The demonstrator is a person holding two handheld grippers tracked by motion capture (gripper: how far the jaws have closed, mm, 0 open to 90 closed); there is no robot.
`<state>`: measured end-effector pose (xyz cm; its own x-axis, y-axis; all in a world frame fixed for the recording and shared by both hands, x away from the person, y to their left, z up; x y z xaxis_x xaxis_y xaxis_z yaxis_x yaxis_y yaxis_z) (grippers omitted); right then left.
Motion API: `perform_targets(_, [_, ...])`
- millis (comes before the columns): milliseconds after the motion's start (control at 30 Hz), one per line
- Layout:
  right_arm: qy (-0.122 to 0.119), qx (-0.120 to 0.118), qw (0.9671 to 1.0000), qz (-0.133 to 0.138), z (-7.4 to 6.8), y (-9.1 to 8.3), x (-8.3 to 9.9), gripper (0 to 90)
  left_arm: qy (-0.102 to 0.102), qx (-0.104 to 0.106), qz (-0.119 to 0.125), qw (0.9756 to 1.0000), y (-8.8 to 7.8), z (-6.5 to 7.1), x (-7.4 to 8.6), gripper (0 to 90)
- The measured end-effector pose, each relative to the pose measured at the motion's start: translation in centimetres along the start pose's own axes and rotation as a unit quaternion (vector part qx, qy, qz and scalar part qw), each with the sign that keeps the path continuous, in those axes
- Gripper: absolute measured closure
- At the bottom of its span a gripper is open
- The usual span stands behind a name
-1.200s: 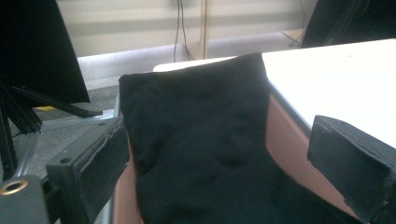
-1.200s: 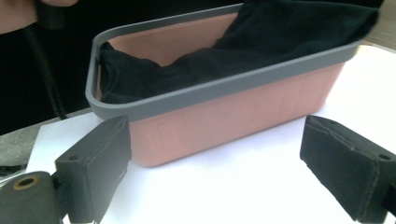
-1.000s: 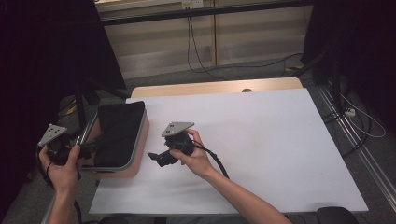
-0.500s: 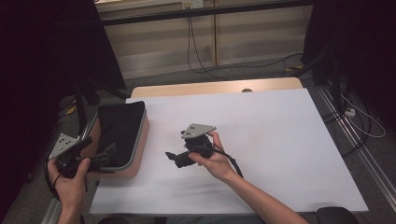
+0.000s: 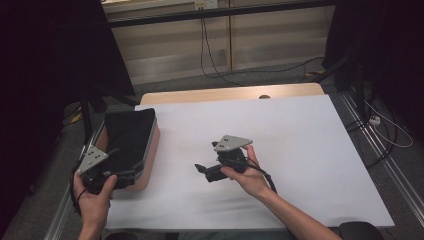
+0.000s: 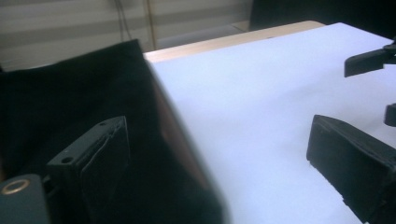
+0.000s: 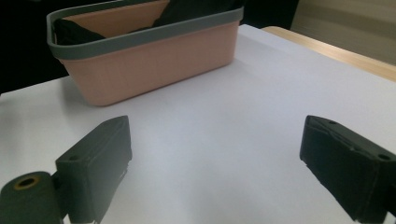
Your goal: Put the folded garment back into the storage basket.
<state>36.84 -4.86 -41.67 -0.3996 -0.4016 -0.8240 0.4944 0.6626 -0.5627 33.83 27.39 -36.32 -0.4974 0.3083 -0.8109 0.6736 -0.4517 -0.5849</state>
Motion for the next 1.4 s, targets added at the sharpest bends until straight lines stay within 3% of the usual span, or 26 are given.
perform_targets(267, [0.010, 0.020, 0.9997, 0.005, 1.2, -2.6, 1.6, 8.4, 0.001, 0.014, 0.003, 0.9999, 1.6, 1.9, -0.5, 6.0])
perform_targets(467, [0.027, 0.036, 0.9989, 0.011, 2.0, -4.0, 3.0, 7.9, 0.020, 0.028, -0.004, 0.9994, 3.2, 3.8, -0.8, 6.0])
perform_targets(567, [0.030, 0.042, 0.9987, 0.003, 2.5, -4.7, 3.6, 7.9, 0.024, 0.051, -0.014, 0.9983, 4.0, 4.5, -1.0, 6.0])
perform_targets(633, [0.031, 0.050, 0.9983, 0.004, 2.8, -5.3, 4.0, 7.9, 0.041, 0.046, -0.016, 0.9979, 4.2, 5.0, -1.1, 6.0])
perform_targets(833, [0.044, 0.077, 0.9960, 0.011, 3.6, -7.7, 5.5, 7.6, 0.055, 0.059, -0.031, 0.9963, 5.6, 6.3, -1.1, 6.1])
perform_targets(1067, [0.062, 0.099, 0.9931, 0.008, 4.5, -9.2, 7.1, 7.4, 0.064, 0.074, -0.040, 0.9944, 6.6, 7.2, -0.7, 6.0])
perform_targets(1233, [0.075, 0.121, 0.9898, 0.006, 5.0, -10.7, 8.4, 7.4, 0.048, 0.087, -0.041, 0.9942, 7.2, 7.0, -0.3, 6.0])
perform_targets(1400, [0.083, 0.136, 0.9871, 0.011, 5.3, -12.1, 9.1, 7.4, 0.043, 0.084, -0.034, 0.9950, 7.0, 6.6, -0.3, 6.0])
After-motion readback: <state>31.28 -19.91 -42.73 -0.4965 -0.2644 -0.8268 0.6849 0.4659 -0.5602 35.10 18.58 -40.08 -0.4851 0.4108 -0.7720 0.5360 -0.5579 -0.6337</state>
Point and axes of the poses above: each handheld gripper's, and its own axes: y roughly forward along the jaws, x roughly out of its underside, z roughly to its right, the point moved 2 cm from there along y, roughly forward along the jaws, and after that the axes turned 11 degrees about -z, right-handed, at the moved point
